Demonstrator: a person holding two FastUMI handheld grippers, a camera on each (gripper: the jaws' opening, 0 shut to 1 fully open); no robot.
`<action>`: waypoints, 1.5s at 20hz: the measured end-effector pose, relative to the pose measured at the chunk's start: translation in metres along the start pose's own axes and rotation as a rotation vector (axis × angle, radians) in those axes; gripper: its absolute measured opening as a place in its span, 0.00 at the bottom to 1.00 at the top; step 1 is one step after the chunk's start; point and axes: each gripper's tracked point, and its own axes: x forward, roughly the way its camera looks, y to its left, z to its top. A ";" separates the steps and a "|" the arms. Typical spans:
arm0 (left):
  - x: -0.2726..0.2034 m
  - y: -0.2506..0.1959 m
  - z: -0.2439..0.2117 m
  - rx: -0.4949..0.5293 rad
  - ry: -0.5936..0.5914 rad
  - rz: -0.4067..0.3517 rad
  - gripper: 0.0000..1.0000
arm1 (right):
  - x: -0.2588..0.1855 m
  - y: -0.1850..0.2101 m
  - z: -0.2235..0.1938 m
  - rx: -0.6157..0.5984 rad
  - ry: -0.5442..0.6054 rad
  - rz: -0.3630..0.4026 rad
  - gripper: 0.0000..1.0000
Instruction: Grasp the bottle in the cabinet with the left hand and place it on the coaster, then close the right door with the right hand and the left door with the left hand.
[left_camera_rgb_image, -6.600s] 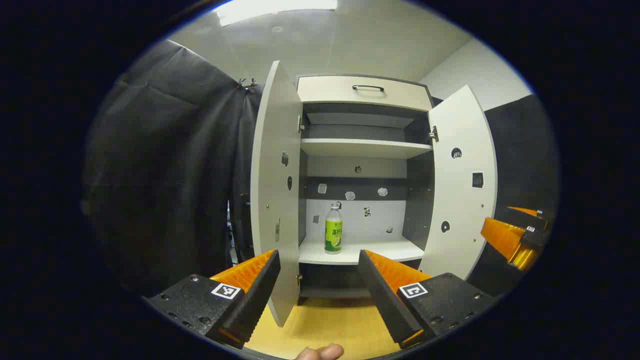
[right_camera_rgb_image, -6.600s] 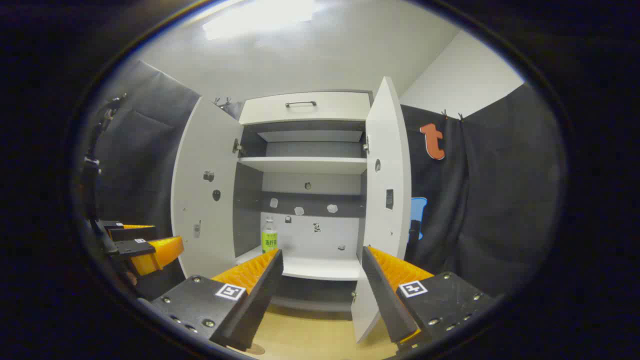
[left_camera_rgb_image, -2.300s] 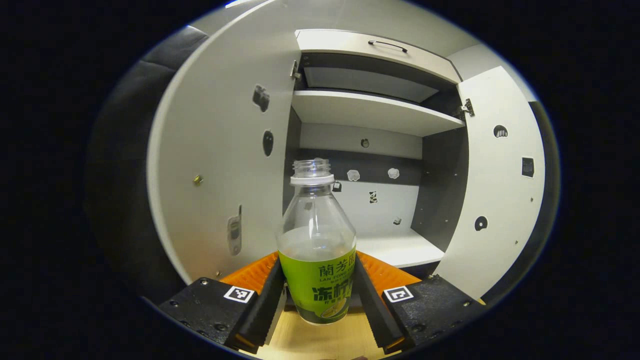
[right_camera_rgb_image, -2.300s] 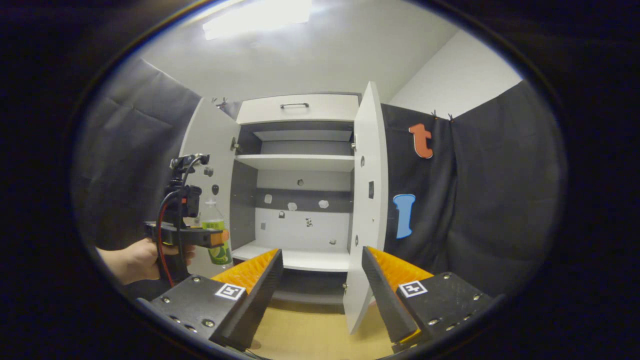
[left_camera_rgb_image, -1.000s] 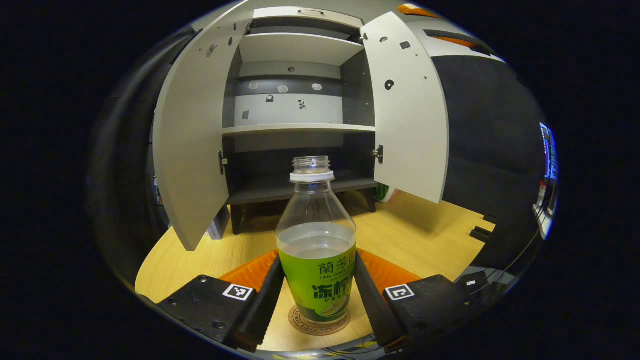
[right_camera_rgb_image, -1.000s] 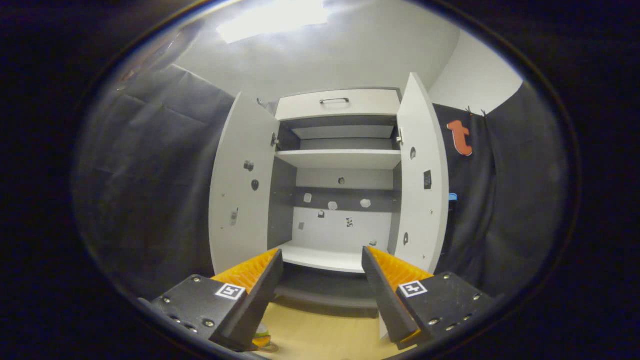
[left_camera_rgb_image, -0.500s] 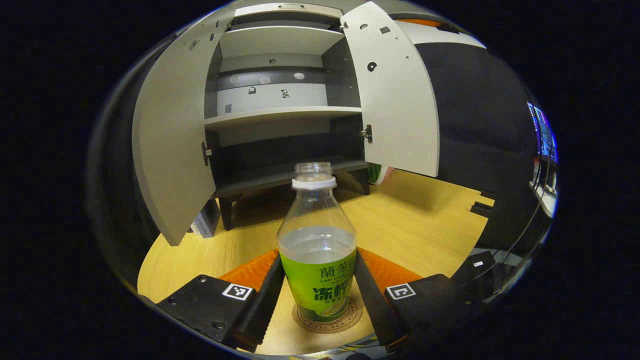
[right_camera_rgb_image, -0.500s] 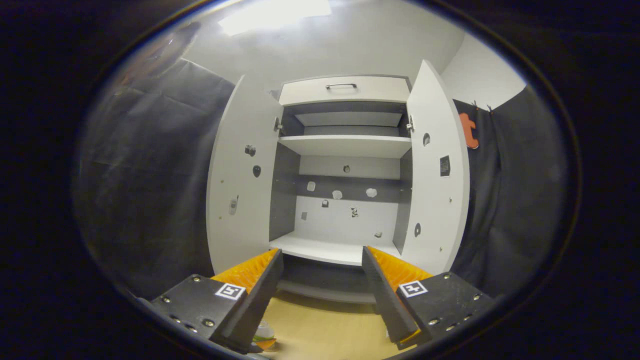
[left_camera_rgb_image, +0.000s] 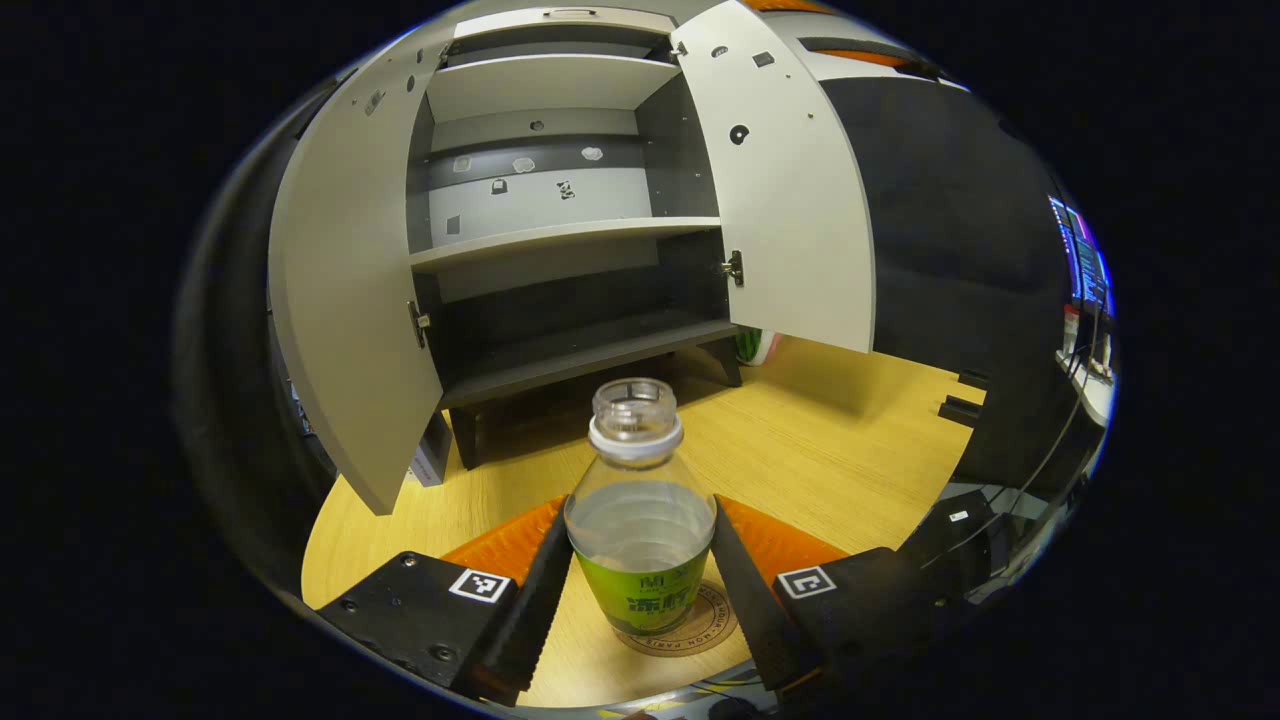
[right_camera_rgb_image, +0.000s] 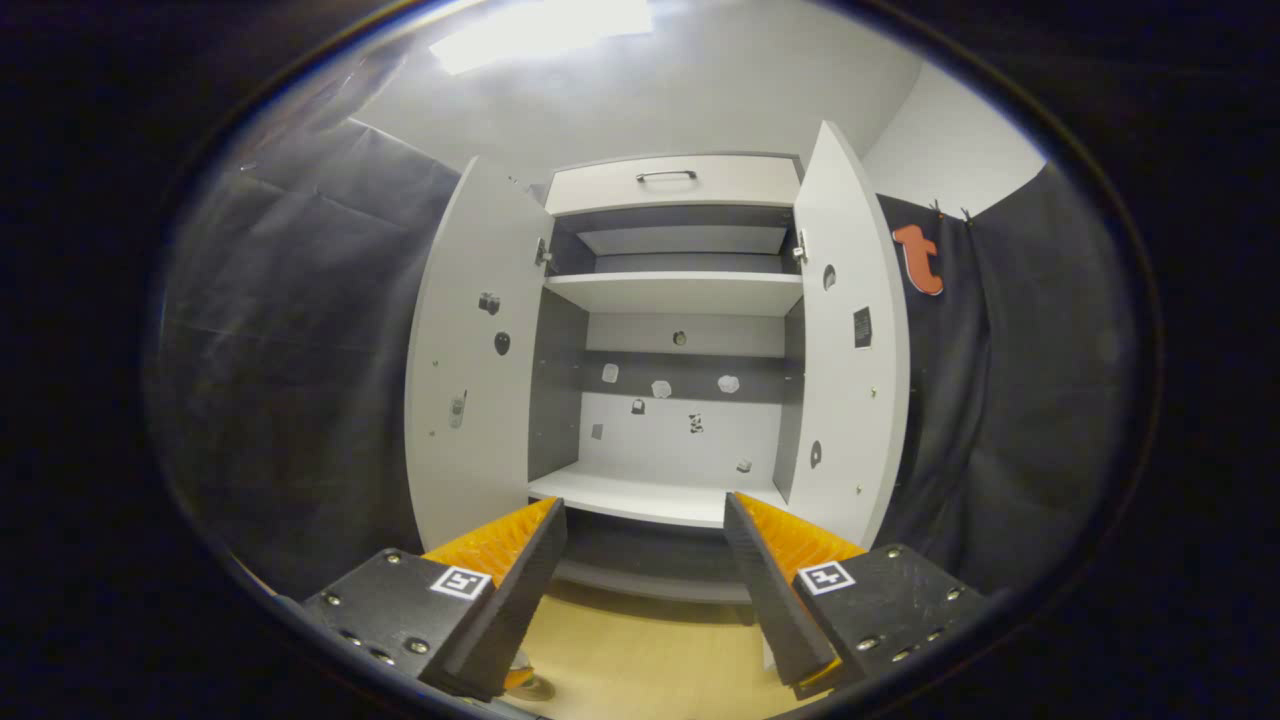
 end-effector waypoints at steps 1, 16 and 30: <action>-0.003 0.000 0.004 0.001 -0.001 -0.001 0.82 | -0.003 -0.003 -0.001 0.008 0.000 -0.006 0.96; -0.031 -0.009 0.098 0.049 -0.067 -0.046 0.82 | -0.072 -0.049 0.015 0.074 -0.131 -0.137 0.94; -0.024 -0.043 0.277 -0.154 -0.210 -0.080 0.98 | -0.122 -0.144 0.024 0.043 -0.155 -0.317 0.96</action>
